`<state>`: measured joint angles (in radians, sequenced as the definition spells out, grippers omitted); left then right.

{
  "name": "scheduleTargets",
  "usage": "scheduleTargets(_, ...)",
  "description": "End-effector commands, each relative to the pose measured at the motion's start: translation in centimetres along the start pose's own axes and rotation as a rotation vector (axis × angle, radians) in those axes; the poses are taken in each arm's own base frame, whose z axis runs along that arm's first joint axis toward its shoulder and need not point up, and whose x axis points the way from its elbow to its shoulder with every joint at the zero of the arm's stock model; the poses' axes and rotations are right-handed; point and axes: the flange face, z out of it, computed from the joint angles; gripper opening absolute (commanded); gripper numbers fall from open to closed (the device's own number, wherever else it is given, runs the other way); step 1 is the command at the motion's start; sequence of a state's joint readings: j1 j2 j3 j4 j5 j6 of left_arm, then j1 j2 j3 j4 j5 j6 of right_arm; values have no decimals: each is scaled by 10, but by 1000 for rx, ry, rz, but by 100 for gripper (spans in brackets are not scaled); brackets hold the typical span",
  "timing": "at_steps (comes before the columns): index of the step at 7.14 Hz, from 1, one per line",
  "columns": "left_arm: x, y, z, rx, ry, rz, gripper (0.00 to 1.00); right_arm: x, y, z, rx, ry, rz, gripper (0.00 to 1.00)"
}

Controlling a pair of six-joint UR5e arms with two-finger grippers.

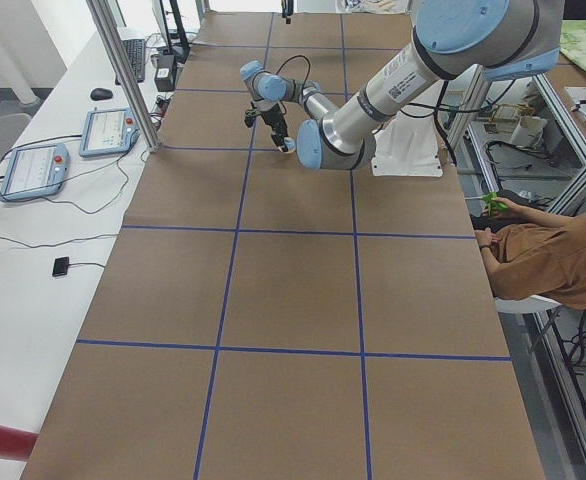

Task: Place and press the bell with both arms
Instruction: 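Move the bell with the left gripper to the table centre and lower it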

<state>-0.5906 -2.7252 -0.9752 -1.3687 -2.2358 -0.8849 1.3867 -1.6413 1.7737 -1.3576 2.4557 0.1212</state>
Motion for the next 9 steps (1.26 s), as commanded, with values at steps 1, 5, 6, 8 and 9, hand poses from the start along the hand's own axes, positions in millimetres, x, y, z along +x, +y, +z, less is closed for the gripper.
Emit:
scheduleTargets(1,8,5,12,-7,0,15,30,1,1,0,-1,0,2,100)
scheduleTargets(5,15,8,18,5,18,15,40,1,2,1,-2,0,3,100)
scheduleTargets(6,16,9,19,2,19,16,49,1,2,1,-2,0,3,100)
scheduleTargets(8,17,9,19,6,22,23,84,1,2,1,-2,0,3,100)
scheduleTargets(9,18,9,21,13,33,35,91,0,1,1,-2,1,1,100)
